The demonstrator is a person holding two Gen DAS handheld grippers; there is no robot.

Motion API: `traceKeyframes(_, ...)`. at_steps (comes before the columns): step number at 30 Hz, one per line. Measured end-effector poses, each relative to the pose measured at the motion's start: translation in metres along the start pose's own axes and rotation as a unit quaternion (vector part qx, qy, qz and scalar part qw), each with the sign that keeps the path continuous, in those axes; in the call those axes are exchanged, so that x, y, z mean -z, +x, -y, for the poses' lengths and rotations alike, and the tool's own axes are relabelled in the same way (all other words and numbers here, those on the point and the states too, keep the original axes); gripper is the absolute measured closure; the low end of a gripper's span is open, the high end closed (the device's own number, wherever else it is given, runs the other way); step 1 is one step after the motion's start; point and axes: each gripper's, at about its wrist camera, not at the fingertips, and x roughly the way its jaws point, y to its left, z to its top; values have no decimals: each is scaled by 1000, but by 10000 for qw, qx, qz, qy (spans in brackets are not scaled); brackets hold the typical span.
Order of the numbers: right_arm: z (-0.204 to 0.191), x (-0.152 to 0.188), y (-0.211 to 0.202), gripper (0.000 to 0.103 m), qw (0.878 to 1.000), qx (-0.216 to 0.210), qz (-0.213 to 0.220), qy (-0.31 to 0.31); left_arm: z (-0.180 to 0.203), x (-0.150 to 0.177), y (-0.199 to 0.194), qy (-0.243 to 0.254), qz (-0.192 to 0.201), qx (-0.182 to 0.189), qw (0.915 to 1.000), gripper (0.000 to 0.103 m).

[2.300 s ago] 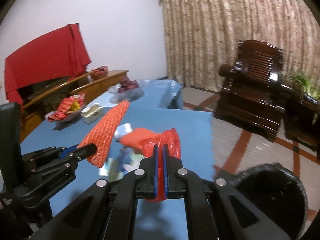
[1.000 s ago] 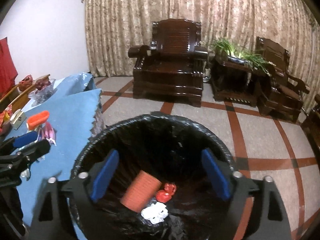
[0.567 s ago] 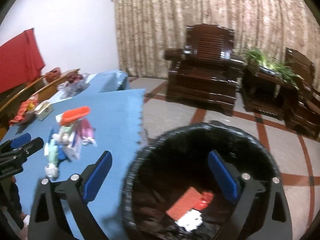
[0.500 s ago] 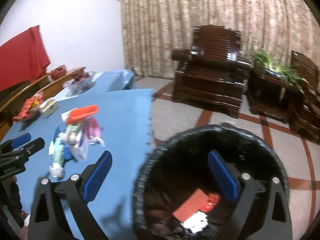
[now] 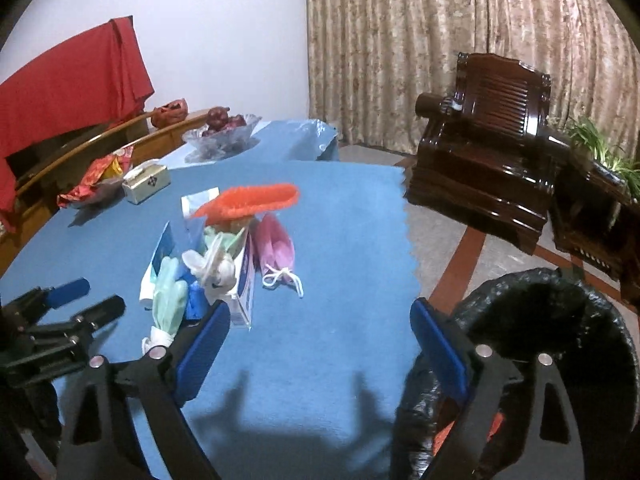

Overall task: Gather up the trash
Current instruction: 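Reach the left tool to the green rubber gloves and grasp them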

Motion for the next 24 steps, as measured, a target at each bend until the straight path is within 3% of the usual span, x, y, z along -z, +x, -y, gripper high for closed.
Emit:
traceKeyframes(12, 4, 8, 18, 22, 9999, -37, -106, -31, 20, 13, 45, 34, -366, 101, 9993, 38)
traceKeyframes(15, 2, 9, 23, 23, 9998, -101, -133, -53, 20, 15, 53, -36, -459, 223, 9987, 46)
traceKeyframes(20, -3, 9, 28, 23, 9997, -157, -145, -129, 23, 15, 53, -47, -447, 396, 9982, 78)
traceKeyframes(24, -6, 9, 29, 23, 9996, -179, -158, -135, 15, 15, 50, -206, -466, 483, 9975, 82)
